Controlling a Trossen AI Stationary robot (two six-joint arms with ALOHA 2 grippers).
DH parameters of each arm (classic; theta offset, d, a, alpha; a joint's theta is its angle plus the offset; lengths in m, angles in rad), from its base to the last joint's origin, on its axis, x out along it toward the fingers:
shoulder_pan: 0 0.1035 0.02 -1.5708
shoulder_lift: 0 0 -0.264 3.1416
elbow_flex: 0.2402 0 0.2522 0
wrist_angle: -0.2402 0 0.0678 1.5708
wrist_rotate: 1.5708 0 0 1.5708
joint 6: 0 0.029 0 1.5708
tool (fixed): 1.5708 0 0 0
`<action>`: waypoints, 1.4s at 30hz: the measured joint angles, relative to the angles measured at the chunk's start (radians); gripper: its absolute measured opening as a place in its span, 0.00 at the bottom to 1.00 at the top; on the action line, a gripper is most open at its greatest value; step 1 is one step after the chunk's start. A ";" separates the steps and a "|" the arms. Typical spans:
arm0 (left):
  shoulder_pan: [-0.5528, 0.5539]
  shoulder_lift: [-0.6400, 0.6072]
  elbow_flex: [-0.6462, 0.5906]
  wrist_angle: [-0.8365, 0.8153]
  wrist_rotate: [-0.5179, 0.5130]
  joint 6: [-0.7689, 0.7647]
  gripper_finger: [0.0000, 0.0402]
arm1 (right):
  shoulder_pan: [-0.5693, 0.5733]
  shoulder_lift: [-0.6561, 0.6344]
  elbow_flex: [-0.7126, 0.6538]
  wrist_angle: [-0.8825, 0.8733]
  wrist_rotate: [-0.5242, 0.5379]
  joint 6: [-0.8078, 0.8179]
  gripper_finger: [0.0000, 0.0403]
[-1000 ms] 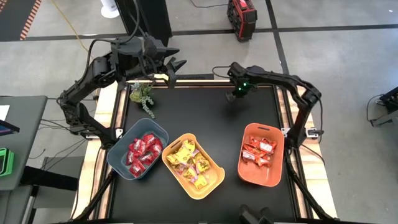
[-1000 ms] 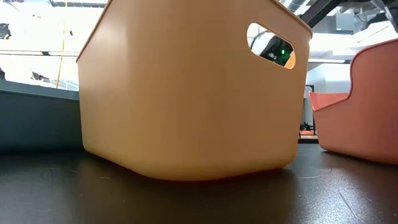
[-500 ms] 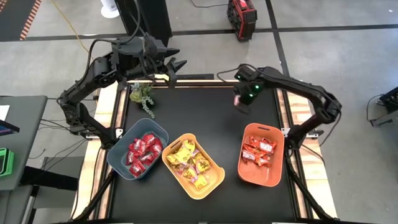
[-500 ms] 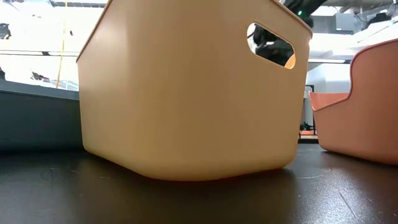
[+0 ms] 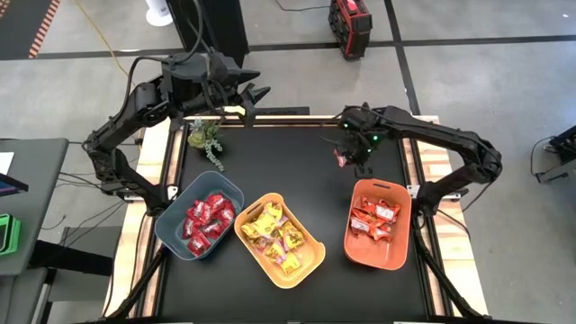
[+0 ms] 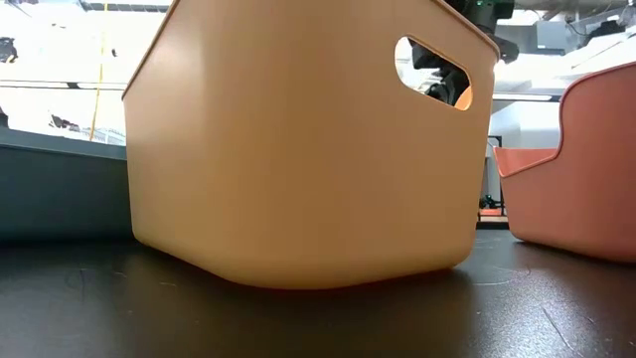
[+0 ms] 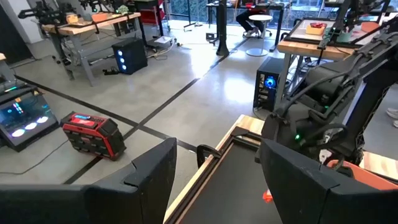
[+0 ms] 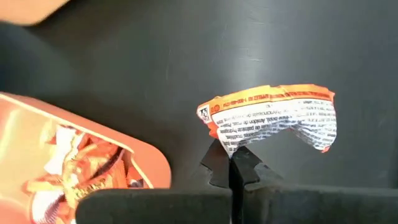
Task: Sort candy
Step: Put the orange chocolate into the orange bin
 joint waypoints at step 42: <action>-0.006 0.001 0.000 -0.010 0.002 0.028 0.56 | 0.111 -0.216 0.000 -0.440 -0.430 0.181 0.00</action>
